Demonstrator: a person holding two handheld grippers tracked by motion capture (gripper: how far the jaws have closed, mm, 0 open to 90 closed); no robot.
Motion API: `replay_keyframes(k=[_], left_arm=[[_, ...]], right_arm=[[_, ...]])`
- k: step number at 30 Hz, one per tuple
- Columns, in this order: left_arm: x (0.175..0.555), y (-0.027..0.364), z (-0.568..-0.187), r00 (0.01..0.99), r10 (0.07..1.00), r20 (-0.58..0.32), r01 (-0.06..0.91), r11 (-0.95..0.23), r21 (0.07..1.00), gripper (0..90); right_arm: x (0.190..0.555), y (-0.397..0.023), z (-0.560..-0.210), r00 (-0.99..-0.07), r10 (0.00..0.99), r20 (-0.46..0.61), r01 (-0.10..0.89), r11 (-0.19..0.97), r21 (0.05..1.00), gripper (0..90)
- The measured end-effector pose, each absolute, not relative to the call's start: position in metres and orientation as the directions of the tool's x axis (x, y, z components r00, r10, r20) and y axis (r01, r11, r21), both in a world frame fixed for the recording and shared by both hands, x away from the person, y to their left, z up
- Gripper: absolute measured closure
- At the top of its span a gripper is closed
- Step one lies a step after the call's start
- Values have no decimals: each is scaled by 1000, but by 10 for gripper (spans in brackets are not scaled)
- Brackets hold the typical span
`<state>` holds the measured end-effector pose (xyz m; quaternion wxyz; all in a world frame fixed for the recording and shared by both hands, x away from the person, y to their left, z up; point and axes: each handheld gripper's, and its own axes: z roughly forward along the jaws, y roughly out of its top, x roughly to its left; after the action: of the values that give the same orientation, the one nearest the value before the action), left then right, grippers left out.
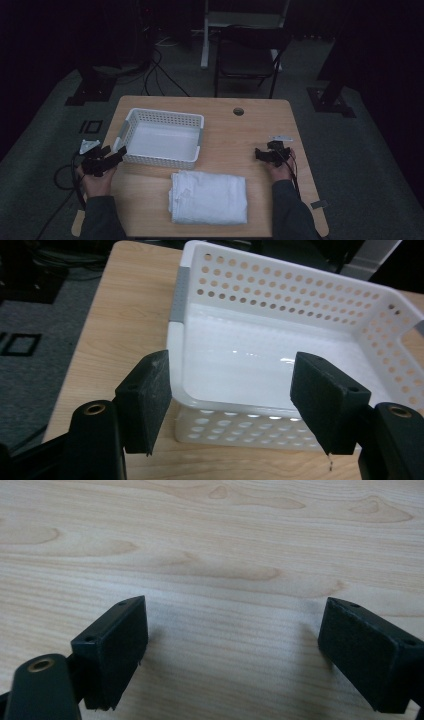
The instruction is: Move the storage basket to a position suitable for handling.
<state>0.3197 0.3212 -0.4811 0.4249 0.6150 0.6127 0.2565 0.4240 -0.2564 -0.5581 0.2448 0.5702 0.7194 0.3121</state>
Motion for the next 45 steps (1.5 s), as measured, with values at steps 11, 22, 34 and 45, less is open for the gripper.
replay_keyframes(k=[11,22,34,45], left_arm=[[325,319,-483,119,985,-123,542,39,840,339],[329,328,-486,56,996,-65,549,24,836,353],[341,336,-493,44,995,-94,574,52,817,423],[345,334,-499,97,985,-140,591,56,805,512]], right_arm=[[419,-258,-558,-251,968,1,664,171,728,125],[418,-259,-558,-254,967,3,661,171,730,139],[415,-259,-558,-265,964,3,657,178,733,185],[411,-263,-550,-265,964,33,685,164,710,409]])
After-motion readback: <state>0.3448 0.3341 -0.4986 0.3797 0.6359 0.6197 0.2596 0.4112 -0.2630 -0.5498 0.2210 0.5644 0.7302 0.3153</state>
